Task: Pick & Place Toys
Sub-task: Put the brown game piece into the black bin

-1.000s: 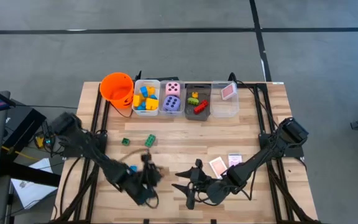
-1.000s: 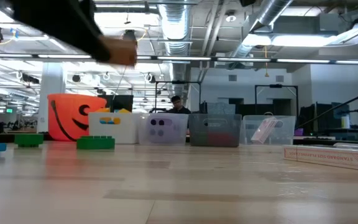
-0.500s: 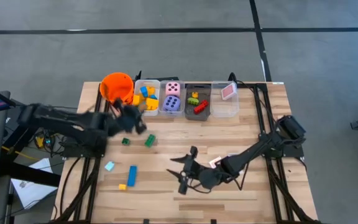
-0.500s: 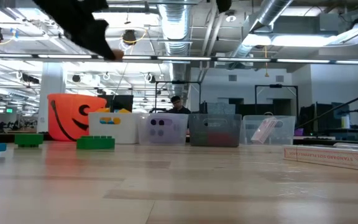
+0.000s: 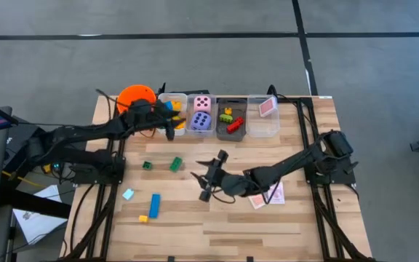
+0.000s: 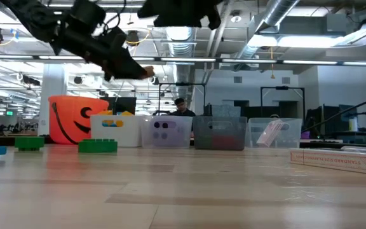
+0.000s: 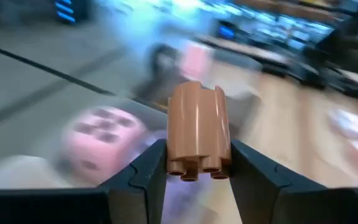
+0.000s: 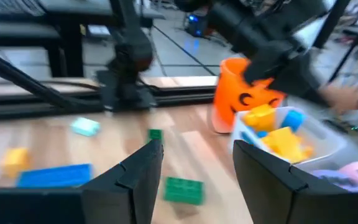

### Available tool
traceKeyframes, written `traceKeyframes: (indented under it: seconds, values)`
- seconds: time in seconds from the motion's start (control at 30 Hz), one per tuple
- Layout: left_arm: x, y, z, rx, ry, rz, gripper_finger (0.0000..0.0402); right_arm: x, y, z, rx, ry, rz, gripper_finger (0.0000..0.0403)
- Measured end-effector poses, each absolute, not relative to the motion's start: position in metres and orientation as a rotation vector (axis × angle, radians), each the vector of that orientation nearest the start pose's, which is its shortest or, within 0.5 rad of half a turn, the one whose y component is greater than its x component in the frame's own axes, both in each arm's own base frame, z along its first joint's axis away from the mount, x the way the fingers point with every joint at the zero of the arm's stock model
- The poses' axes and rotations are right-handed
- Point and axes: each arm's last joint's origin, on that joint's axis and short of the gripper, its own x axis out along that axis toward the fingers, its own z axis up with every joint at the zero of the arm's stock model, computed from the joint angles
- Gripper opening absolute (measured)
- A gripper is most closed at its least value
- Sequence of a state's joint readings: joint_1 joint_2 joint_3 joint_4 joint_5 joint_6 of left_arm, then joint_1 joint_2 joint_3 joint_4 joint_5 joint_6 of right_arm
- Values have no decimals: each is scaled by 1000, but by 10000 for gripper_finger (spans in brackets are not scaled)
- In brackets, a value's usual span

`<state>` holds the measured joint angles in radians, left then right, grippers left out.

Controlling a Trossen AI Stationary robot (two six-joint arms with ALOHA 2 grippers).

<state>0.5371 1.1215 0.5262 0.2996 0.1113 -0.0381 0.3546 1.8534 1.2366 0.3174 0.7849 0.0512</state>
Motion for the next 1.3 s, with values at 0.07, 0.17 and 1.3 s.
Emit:
traceKeyframes:
  seconds: [0.07,0.17,1.3]
  values:
    - [207,116,218,-169,310,320,136,395,117,236,-178,278,-441,193]
    - [210,109,211,-258,346,159,139,396,111,231,-281,346,-415,193]
    - [231,34,214,-496,425,-335,136,404,90,230,-626,421,-212,247]
